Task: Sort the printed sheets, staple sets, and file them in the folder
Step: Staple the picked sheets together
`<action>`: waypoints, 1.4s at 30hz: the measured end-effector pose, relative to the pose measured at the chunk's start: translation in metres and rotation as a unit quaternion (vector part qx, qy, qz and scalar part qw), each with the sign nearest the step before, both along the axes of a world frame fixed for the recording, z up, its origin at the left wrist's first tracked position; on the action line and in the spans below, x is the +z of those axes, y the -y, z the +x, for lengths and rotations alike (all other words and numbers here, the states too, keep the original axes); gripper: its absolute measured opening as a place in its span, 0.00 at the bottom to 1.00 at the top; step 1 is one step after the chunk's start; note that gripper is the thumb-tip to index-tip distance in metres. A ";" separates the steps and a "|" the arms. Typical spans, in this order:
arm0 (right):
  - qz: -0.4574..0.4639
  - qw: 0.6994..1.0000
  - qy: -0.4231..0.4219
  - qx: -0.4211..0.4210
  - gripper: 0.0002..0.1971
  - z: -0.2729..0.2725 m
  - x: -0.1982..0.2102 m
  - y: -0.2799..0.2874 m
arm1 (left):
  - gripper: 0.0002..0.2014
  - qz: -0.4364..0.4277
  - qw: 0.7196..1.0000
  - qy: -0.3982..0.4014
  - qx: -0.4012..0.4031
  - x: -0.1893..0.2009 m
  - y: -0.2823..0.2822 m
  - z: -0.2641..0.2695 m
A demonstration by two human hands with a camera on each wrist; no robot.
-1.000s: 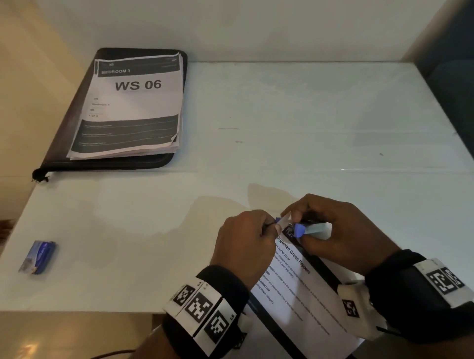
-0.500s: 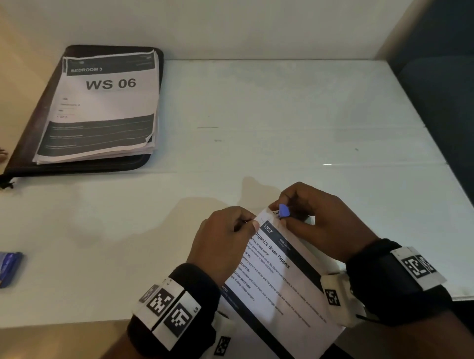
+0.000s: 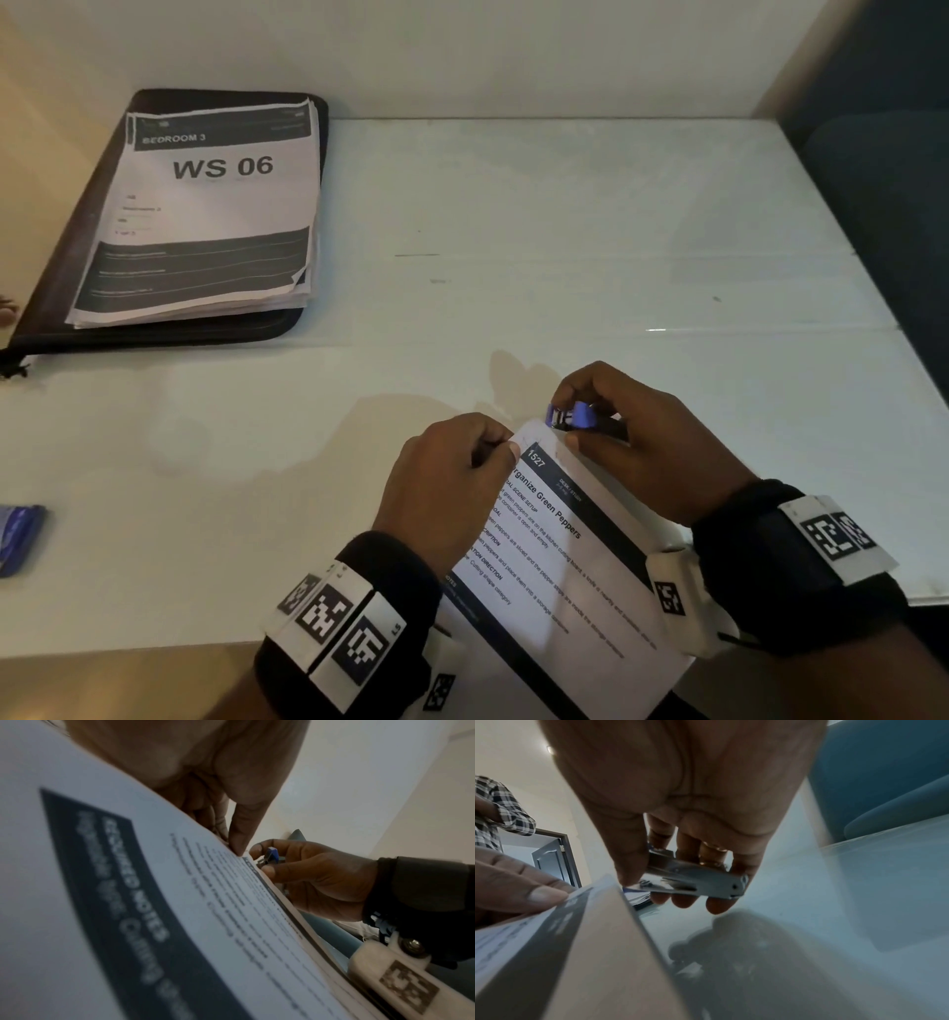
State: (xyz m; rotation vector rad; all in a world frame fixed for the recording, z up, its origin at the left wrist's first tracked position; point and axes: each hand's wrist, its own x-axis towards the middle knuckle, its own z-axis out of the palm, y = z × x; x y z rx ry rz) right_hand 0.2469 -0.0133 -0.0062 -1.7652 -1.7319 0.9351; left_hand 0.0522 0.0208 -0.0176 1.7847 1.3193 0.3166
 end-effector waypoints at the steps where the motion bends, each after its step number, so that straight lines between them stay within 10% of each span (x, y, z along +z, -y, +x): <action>1: -0.001 1.000 0.008 0.000 0.11 0.000 -0.001 0.000 | 0.08 -0.001 1.000 0.001 0.000 0.001 0.000 0.000; 10: -0.018 0.999 0.042 -0.026 0.08 0.001 -0.005 0.000 | 0.07 0.006 1.000 0.000 0.001 0.001 0.000 -0.001; 26: -0.026 0.998 -0.009 0.064 0.33 -0.005 -0.007 0.002 | 0.06 0.049 0.998 -0.019 -0.029 0.003 0.000 0.001; 42: -0.013 0.999 -0.017 0.032 0.16 -0.004 -0.002 0.000 | 0.07 0.083 0.995 -0.039 -0.036 0.000 0.002 -0.001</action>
